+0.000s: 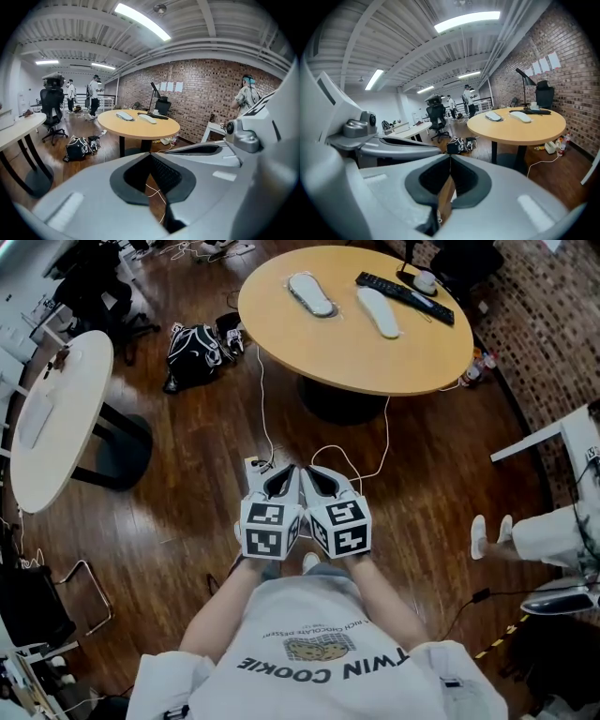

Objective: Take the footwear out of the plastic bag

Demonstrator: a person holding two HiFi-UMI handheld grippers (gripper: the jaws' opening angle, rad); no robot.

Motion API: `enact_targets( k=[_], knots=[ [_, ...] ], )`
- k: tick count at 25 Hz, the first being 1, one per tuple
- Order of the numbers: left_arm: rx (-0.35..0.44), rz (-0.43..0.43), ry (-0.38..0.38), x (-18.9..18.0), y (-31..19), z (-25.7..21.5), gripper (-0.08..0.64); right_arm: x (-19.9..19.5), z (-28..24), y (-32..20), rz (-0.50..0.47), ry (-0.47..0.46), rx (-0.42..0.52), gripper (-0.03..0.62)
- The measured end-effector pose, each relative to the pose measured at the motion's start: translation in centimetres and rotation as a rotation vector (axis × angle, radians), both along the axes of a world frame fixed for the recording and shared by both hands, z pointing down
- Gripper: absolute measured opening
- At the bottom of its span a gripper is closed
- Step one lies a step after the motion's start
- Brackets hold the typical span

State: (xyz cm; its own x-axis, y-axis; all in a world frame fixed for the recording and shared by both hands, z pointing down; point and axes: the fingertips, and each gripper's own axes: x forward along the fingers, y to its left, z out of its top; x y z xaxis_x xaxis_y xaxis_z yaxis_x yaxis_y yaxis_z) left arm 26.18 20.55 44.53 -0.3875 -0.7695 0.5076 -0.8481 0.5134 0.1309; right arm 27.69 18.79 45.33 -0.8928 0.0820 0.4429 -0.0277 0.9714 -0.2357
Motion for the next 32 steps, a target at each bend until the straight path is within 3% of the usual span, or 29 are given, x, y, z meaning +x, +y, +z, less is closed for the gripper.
enact_targets(
  k=[6, 20, 25, 32],
  knots=[
    [0.022, 0.042, 0.018, -5.8, -0.8, 1.1, 0.002, -5.8, 1.1, -0.7, 0.045, 0.02, 0.027, 0.002],
    [0.053, 0.252, 0.067, -24.5, 0.6, 0.4, 0.002, -23.6, 0.2, 0.9, 0.266, 0.058, 0.056, 0.002],
    [0.065, 0.301, 0.082, -28.0, 1.1, 0.4, 0.002, -26.7, 0.2, 1.5, 0.315, 0.08, 0.07, 0.002],
    [0.081, 0.386, 0.096, -30.0, -1.4, 0.5, 0.002, -29.0, 0.1, -0.8, 0.396, 0.077, 0.075, 0.002]
  ],
)
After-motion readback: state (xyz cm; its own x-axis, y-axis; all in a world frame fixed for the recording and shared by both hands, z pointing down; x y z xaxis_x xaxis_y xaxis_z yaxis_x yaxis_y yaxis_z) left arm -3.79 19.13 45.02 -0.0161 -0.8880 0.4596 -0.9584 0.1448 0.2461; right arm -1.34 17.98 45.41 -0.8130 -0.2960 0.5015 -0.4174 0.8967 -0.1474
